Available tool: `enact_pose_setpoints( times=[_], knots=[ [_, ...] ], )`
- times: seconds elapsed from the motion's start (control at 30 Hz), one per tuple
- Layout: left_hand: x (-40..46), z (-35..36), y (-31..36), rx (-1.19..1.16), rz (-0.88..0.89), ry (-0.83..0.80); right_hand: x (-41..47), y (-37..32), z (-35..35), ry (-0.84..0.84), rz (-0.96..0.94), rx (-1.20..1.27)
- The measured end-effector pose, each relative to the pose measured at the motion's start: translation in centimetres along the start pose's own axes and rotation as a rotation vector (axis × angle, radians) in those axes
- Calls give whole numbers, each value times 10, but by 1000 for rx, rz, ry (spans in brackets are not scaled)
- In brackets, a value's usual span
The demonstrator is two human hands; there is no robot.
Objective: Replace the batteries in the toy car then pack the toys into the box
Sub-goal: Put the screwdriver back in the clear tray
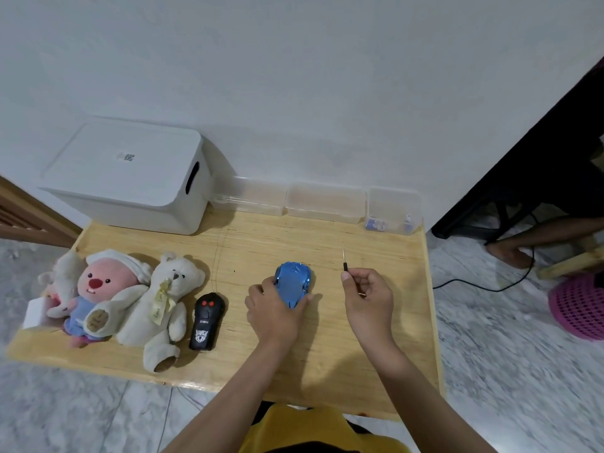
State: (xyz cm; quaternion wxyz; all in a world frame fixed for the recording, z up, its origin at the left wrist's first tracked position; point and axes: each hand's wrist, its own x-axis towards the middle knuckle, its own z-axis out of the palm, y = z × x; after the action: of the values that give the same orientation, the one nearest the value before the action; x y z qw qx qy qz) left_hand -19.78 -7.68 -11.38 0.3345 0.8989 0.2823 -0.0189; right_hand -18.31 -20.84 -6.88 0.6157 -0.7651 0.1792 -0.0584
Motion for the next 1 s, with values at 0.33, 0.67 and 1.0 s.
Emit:
enact_pose_setpoints(
  times=[0.33, 0.67, 1.0],
  knots=[
    [79, -51, -5, -121, 85, 4, 23, -30, 73, -26, 8, -18],
    [199, -79, -2, 142, 349, 57, 89, -55, 162, -361, -157, -452],
    [244, -76, 6, -98, 452, -121, 145, -48, 201, -433, -190, -897]
  ],
)
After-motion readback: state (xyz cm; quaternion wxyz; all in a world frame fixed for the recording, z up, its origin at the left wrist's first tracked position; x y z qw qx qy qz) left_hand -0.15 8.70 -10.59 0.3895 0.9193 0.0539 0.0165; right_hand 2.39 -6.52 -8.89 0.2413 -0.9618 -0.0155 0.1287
